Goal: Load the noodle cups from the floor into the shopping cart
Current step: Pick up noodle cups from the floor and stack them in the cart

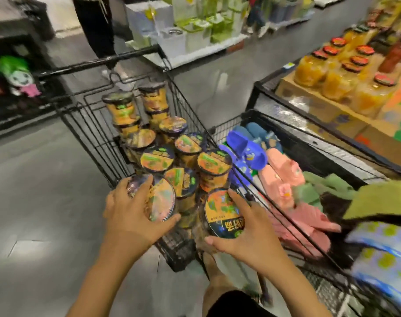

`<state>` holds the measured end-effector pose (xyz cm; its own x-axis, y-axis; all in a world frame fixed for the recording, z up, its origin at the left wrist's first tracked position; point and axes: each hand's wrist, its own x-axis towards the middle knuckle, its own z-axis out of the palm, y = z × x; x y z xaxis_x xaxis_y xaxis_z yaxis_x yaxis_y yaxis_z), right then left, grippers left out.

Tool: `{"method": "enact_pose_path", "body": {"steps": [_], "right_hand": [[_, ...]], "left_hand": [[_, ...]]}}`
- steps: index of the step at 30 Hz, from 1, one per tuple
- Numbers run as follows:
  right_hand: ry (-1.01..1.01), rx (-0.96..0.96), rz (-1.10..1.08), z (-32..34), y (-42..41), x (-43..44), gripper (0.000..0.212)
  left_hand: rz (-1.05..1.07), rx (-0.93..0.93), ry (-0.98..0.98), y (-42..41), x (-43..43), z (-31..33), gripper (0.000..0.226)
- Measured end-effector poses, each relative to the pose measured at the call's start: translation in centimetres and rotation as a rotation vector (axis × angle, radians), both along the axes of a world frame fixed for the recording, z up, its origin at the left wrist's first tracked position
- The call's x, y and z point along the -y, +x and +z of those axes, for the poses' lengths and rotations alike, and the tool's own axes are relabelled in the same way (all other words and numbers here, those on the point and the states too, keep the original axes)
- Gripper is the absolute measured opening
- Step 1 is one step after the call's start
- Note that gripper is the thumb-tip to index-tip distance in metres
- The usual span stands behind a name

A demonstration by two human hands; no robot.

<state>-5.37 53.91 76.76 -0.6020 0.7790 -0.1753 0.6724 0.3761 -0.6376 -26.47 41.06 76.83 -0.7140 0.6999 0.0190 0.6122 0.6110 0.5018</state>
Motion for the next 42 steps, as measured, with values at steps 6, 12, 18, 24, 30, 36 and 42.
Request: {"method": "enact_pose_path", "body": {"steps": [6, 12, 18, 24, 30, 36, 42], "right_hand": [[-0.029, -0.019, 0.167, 1.9, -8.4, -10.6, 0.118], [-0.031, 0.016, 0.270, 2.4, -16.8, -19.3, 0.109], [0.033, 0.069, 0.333, 0.1, -25.3, -25.4, 0.117], [0.165, 0.158, 0.473, -2.8, -32.5, -28.7, 0.113], [0.199, 0.273, 0.509, -4.8, -36.5, -29.8, 0.112], [0.237, 0.344, 0.516, -5.3, -37.4, -29.3, 0.113], [0.188, 0.334, 0.489, -4.6, -37.4, -29.1, 0.118]], "left_hand": [[0.150, 0.020, -0.043, -4.8, -7.6, 1.6, 0.104], [0.289, -0.054, -0.108, -10.5, -13.3, 1.6, 0.110], [0.356, -0.036, -0.192, -15.4, -17.1, 0.5, 0.106], [0.405, 0.030, -0.268, -20.0, -20.2, -2.0, 0.106], [0.461, 0.080, -0.308, -23.5, -22.9, -5.3, 0.112], [0.440, 0.073, -0.411, -23.9, -24.0, -6.2, 0.109], [0.411, 0.074, -0.409, -24.0, -23.4, -5.4, 0.110]]}}
